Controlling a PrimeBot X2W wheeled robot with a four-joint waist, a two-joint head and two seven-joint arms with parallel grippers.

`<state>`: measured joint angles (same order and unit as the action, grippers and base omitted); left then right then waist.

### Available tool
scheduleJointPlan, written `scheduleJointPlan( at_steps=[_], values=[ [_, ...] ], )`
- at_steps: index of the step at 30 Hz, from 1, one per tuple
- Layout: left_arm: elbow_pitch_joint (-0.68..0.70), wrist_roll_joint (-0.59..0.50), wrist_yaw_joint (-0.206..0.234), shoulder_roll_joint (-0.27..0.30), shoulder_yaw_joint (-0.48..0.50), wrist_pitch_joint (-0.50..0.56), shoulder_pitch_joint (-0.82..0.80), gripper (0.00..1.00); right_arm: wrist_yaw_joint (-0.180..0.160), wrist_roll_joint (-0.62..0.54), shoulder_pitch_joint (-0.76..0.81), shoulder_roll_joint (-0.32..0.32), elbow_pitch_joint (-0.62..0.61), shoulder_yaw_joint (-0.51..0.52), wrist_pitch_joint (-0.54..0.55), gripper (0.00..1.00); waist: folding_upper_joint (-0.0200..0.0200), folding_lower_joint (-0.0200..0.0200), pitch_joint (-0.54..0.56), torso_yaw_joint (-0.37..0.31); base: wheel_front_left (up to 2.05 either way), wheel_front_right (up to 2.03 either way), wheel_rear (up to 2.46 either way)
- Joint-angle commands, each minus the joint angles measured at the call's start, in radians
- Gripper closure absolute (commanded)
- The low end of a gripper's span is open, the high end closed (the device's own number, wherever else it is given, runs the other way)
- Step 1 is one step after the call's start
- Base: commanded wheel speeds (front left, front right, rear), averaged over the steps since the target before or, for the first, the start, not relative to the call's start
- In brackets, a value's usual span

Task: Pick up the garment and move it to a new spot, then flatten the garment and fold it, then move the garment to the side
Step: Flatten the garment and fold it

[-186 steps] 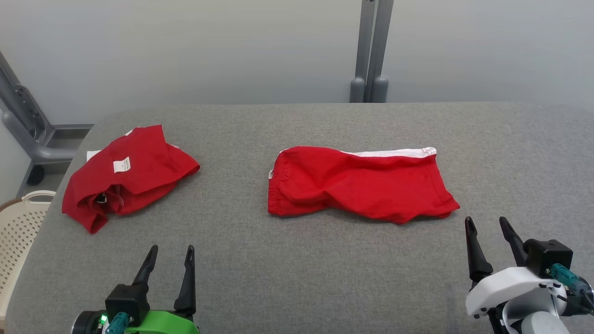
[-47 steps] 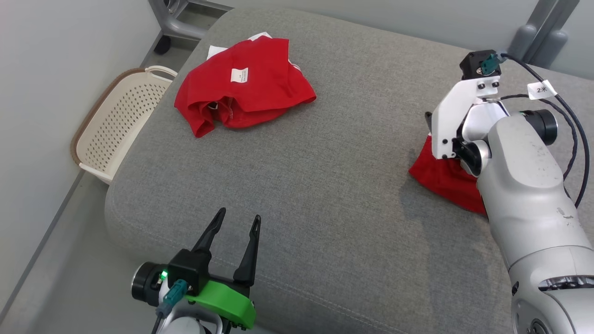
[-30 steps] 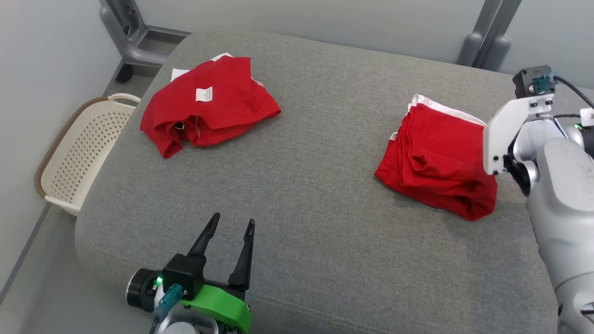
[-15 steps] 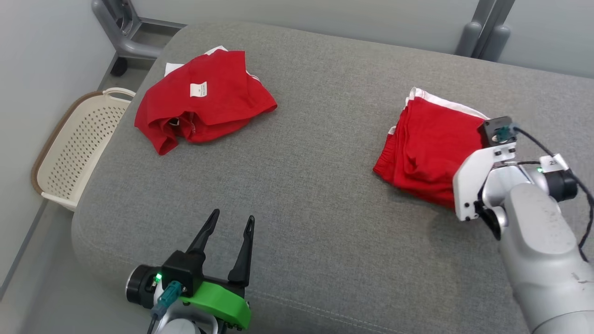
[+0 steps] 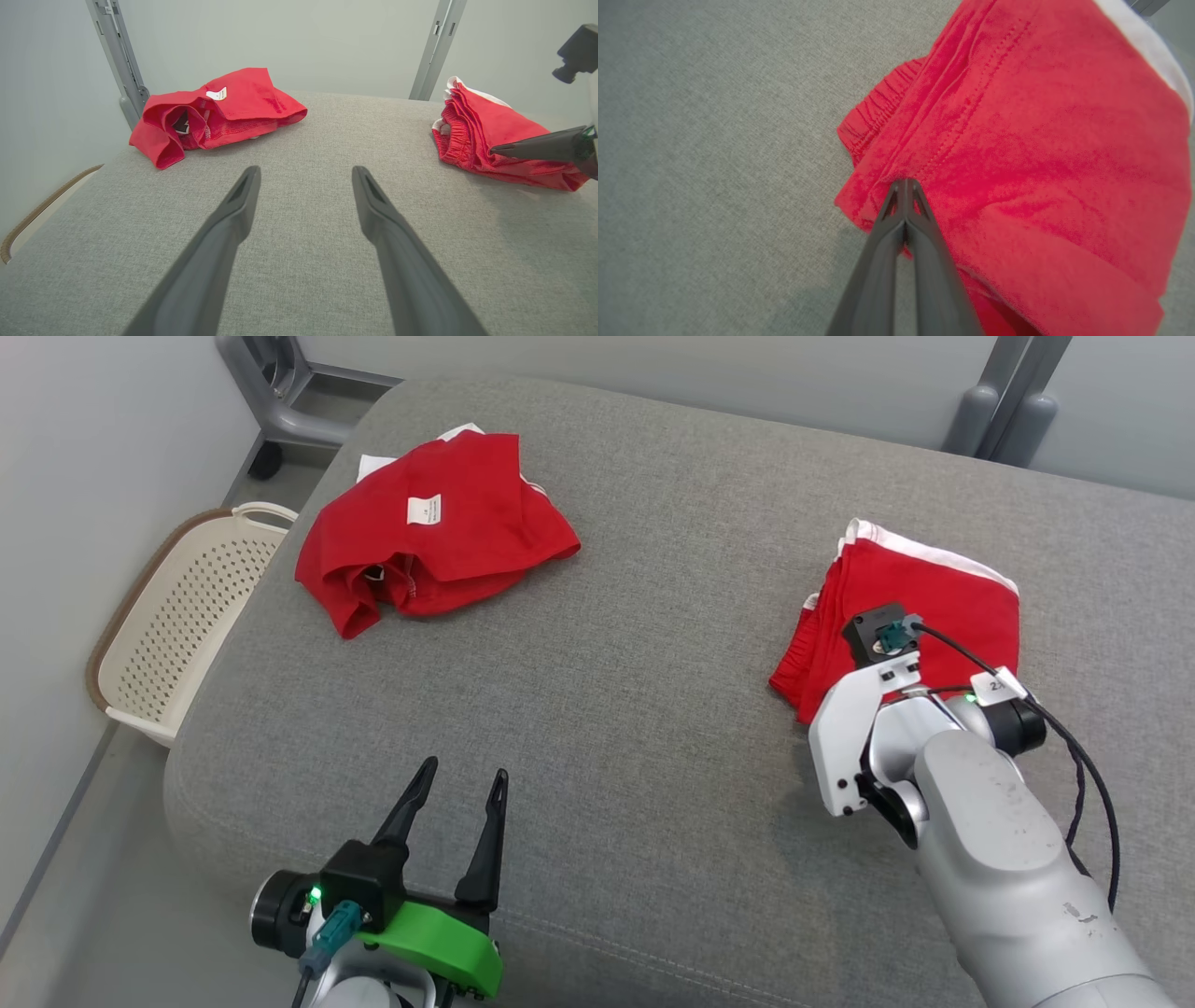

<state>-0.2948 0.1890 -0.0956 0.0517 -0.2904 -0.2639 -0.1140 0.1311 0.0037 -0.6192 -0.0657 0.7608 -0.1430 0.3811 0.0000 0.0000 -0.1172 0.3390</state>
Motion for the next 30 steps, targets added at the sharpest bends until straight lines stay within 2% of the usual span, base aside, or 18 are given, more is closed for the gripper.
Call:
scheduleJointPlan(
  at_steps=[1,10,11,12,19,23,24,26,30],
  values=[
    [0.000,0.003,0.001,0.000,0.002,-0.001,-0.011,0.00,-0.001,0.011,0.001,0.003,0.002,-0.008,0.000,1.00,0.0000,0.0000,-0.001,0.001,0.00,0.00,0.00],
    [-0.005,0.002,0.006,-0.001,0.009,-0.001,-0.013,0.00,-0.001,0.099,-0.053,0.014,-0.003,-0.091,-0.004,0.98,0.0000,0.0000,0.008,0.005,0.00,0.00,0.00],
    [-0.005,0.001,0.007,-0.001,0.012,-0.001,-0.011,0.00,-0.001,0.107,-0.064,0.014,-0.007,-0.092,-0.004,0.53,0.0000,0.0000,0.011,0.003,0.00,0.00,0.00],
    [-0.004,0.000,0.009,-0.001,0.014,-0.001,-0.007,0.00,-0.001,0.108,-0.073,0.013,-0.009,-0.085,0.003,0.00,0.0000,0.0000,0.013,0.000,0.00,0.00,0.00],
    [0.005,-0.012,0.010,0.001,0.028,-0.001,0.015,0.00,-0.001,0.008,-0.133,0.003,-0.030,0.087,0.101,0.00,0.0000,0.0000,0.027,-0.027,0.00,0.00,0.00],
    [0.012,-0.018,0.010,0.002,0.030,-0.001,0.016,0.00,-0.001,-0.065,-0.122,-0.008,-0.070,0.250,0.173,0.00,0.0000,0.0000,0.027,-0.042,0.00,0.00,0.00],
    [0.015,-0.021,0.008,0.002,0.033,-0.001,0.015,0.00,-0.001,-0.103,-0.107,-0.006,-0.093,0.328,0.205,0.00,0.0000,0.0000,0.025,-0.049,0.00,0.00,0.00],
    [0.019,-0.024,0.008,0.003,0.035,-0.001,0.013,0.00,-0.001,-0.127,-0.095,0.000,-0.119,0.394,0.227,0.00,0.0000,0.0000,0.018,-0.055,0.00,0.00,0.00],
    [0.030,-0.033,0.012,0.004,0.039,-0.001,0.003,0.00,-0.001,-0.153,-0.070,0.008,-0.151,0.471,0.263,0.00,0.0000,0.0000,0.001,-0.064,0.00,0.00,0.00]
  ],
)
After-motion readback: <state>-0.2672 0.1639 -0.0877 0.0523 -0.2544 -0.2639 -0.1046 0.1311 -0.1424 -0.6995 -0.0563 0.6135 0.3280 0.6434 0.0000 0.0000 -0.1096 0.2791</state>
